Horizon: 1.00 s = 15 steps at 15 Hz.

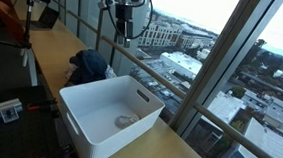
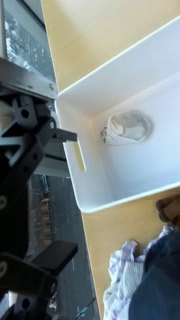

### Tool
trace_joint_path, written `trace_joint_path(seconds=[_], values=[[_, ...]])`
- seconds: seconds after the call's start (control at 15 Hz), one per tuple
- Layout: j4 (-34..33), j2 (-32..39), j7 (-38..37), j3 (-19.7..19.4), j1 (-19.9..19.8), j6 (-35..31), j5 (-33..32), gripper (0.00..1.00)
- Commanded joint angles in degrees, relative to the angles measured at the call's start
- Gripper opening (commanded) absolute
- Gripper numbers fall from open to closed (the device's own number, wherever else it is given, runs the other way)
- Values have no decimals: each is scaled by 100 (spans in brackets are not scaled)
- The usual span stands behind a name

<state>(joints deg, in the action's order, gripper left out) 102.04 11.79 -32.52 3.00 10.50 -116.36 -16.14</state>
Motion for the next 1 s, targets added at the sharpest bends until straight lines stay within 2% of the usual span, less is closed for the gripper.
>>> trace_joint_path(seconds=[0.0, 0.13, 0.33, 0.67, 0.93], values=[[603, -250, 875, -298, -638, -666, 513, 100], [749, -104, 1388, -442, -944, -949, 755, 100], [912, 206, 1893, -545, -1186, -1343, 888, 100], [1013, 939, 2295, -518, -1169, -1995, 812, 100], [814, 1744, 2590, -577, -1125, -2463, 697, 100]])
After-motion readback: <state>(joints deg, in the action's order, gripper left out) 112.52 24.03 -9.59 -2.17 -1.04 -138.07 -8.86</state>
